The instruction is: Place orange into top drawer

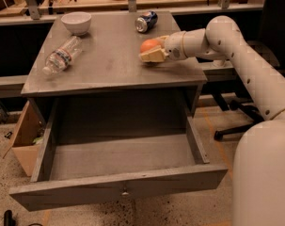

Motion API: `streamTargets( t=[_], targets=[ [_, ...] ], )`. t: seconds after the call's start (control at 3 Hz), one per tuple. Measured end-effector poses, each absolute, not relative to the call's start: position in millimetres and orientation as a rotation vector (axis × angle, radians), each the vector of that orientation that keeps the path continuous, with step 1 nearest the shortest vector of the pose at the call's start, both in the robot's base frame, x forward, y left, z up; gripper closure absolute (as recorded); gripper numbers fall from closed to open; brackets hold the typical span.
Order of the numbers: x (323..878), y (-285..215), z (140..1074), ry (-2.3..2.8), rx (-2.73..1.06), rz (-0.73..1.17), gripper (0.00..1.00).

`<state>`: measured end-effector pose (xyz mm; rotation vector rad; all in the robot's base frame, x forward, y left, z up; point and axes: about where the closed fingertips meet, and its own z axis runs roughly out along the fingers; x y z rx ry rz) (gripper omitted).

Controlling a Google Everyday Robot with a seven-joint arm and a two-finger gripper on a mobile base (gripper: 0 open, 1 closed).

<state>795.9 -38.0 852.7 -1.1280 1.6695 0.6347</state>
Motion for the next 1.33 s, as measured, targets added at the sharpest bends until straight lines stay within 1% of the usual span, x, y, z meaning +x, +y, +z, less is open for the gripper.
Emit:
streamTargets(
  t=[0.33,0.67,1.0,1.33],
  targets=[
    [769,-50,867,1.618,-1.145,0.676,0.87],
    [717,-62,890,1.508,-1.214,0.754,1.00],
    [665,-68,895,1.423,-1.272,0.838,1.00],
    [654,-68,891,1.414,-1.284,0.860,1.00]
  ],
)
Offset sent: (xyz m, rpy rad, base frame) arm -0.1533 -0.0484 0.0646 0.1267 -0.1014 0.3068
